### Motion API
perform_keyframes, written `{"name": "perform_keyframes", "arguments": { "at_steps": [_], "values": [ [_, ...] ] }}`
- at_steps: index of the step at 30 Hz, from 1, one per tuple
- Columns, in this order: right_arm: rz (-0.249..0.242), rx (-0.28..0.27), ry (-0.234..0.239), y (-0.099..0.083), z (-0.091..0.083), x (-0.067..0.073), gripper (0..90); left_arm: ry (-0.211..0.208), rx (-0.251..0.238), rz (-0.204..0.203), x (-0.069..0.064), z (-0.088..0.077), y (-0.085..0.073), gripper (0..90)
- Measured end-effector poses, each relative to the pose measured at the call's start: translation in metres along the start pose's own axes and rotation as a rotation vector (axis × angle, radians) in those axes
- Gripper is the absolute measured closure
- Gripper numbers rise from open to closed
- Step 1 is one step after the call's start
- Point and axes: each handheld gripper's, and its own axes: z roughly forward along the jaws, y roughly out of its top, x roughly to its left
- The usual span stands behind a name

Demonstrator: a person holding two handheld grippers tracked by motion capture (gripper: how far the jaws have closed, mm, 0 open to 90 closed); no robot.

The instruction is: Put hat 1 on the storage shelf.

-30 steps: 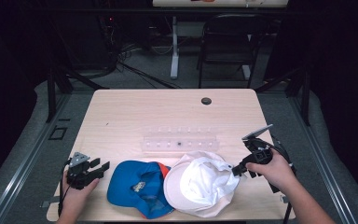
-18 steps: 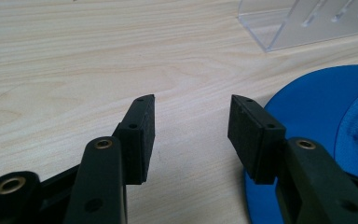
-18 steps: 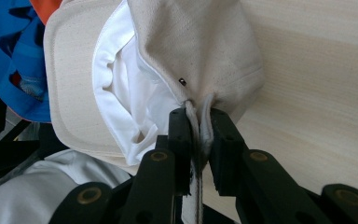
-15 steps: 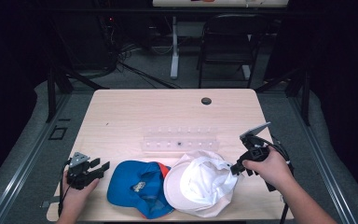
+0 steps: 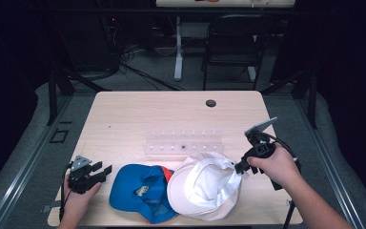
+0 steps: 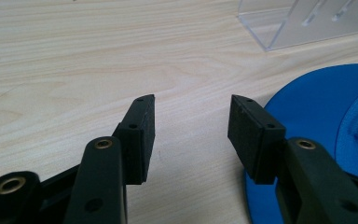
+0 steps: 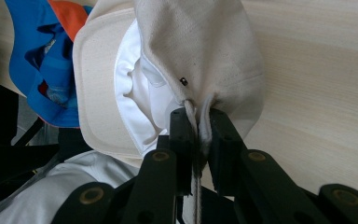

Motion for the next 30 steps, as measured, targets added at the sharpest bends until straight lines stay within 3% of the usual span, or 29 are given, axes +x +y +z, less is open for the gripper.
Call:
{"name": "perform_keyframes", "arguments": {
  "at_steps": [5,11,12,15,26,30],
  "values": [
    [-0.02,0.016,-0.036,0.004,-0.018,0.013,81.4,0.001,-0.001,-0.001,0.0,0.0,0.0,51.6],
    [-0.003,0.009,-0.031,0.003,-0.03,0.02,81.5,0.002,-0.001,0.001,0.0,-0.001,0.0,51.6],
    [-0.007,0.029,-0.024,0.003,-0.032,0.02,81.5,0.002,-0.001,0.001,0.0,0.0,0.0,51.6],
    [0.018,0.023,0.022,0.003,-0.033,0.02,81.6,0.001,0.0,0.002,0.0,0.0,0.0,51.6],
    [0.07,0.028,0.259,0.003,-0.037,0.018,81.9,0.001,-0.001,0.004,0.0,0.0,0.0,51.6],
    [0.101,0.042,0.388,0.002,-0.041,0.02,82.0,0.001,-0.002,0.004,0.0,0.0,0.0,51.6]
  ]
}}
